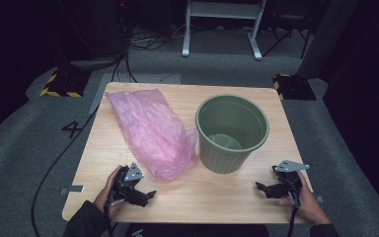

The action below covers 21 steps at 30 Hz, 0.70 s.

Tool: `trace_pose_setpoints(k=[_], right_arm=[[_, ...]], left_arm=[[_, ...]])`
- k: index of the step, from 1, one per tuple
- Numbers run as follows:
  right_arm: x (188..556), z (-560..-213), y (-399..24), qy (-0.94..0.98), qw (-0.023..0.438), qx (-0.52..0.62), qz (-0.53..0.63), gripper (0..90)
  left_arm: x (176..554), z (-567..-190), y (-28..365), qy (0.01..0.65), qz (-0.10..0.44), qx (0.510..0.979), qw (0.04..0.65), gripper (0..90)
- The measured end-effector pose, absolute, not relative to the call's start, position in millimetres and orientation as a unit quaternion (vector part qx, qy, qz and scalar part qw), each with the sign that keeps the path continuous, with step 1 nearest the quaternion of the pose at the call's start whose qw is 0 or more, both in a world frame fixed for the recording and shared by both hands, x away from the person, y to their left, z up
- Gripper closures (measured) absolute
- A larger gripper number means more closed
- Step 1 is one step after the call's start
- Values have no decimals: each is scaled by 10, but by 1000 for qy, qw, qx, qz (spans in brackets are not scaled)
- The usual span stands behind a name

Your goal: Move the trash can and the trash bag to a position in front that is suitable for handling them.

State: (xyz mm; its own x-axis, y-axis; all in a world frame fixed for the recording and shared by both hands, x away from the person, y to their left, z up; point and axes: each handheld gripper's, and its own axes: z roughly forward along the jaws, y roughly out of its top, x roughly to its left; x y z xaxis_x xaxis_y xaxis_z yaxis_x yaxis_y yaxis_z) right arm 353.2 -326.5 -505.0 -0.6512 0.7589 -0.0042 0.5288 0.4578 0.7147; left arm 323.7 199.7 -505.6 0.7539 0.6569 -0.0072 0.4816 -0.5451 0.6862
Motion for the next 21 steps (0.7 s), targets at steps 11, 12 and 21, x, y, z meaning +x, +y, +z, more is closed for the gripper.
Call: trace_pose_setpoints(k=[11, 12, 21], right_arm=[[3555, -5047, -3274, 842, 162, 376, 352, 14], [3554, -5045, -3277, 842, 162, 375, 353, 28], [3538, -4982, -3255, 832, 178, 370, 373, 156]], left_arm=[[3200, -5054, 2005, 331, 133, 868, 346, 2], [3200, -5054, 2005, 331, 133, 868, 346, 2], [3222, -5054, 2017, 327, 128, 870, 346, 1]])
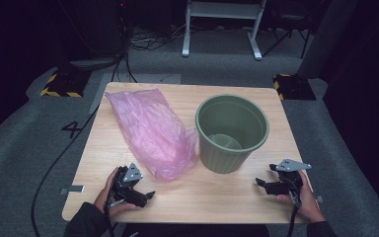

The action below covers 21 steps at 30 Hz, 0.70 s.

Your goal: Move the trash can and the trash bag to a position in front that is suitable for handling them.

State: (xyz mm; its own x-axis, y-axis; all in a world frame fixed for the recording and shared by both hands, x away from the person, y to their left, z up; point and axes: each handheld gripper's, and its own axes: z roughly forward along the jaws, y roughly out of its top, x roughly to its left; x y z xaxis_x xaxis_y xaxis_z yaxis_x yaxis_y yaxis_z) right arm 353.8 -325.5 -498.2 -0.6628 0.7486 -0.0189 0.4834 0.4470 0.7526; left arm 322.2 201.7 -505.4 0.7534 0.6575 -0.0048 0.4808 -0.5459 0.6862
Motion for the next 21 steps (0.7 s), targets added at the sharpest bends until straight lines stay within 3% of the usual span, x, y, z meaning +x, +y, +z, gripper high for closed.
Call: trace_pose_setpoints(k=[21], right_arm=[[3642, -4628, -2915, 822, 201, 325, 422, 177]], left_arm=[[3221, -5056, 2016, 327, 128, 869, 348, 2]])
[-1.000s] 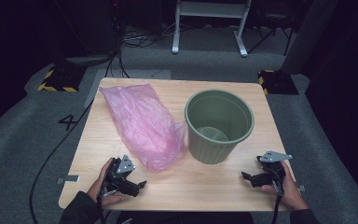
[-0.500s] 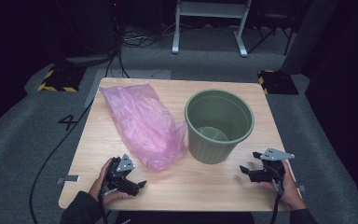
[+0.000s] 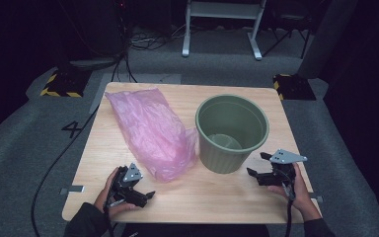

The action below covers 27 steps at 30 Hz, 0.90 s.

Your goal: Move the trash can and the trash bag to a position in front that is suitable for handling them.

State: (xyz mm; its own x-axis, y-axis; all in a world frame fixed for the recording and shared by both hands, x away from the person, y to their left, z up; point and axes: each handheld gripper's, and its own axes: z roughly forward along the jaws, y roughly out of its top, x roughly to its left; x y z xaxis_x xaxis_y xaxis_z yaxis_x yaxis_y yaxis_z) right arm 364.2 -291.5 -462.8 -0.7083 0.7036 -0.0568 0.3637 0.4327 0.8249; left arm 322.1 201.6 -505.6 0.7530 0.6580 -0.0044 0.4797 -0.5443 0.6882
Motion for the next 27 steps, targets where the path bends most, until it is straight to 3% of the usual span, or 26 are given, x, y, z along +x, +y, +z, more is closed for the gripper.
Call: trace_pose_setpoints(k=[27], right_arm=[[3821, -4593, -2660, 807, 218, 325, 441, 152]], left_arm=[[3219, -5054, 2013, 331, 130, 868, 346, 2]])
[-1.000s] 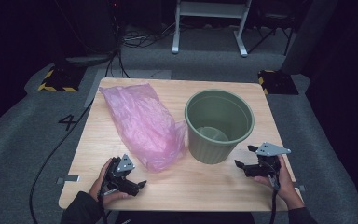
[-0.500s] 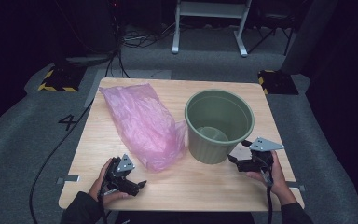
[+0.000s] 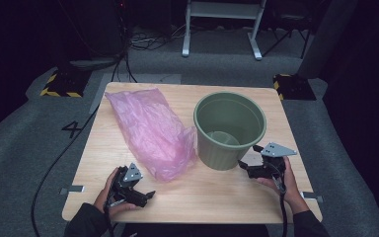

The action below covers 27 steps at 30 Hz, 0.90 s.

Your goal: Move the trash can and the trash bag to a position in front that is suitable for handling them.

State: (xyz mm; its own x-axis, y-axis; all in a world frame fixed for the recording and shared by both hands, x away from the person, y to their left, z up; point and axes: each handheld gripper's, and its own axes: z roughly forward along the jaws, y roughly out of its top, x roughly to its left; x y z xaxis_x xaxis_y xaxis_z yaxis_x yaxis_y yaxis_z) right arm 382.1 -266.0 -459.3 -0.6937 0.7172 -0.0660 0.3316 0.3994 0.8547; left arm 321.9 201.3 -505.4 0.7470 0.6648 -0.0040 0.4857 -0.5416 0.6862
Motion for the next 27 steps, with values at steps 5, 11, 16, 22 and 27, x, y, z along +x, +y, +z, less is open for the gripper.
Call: trace_pose_setpoints(k=[5, 11, 16, 22, 27], right_arm=[[3876, -4599, -2673, 804, 222, 331, 441, 152], [3957, -4617, -2689, 802, 226, 342, 435, 154], [4033, -4639, -2709, 804, 233, 348, 423, 159], [4059, -4735, -2819, 809, 225, 362, 405, 184], [4036, -4833, -2908, 821, 209, 364, 387, 178]], left_arm=[[3221, -5053, 2010, 333, 130, 868, 345, 2], [3223, -5055, 2005, 335, 130, 866, 346, 2], [3223, -5056, 2002, 338, 130, 865, 347, 2], [3223, -5056, 2003, 338, 130, 865, 347, 2], [3214, -5054, 2001, 335, 132, 867, 345, 2]])
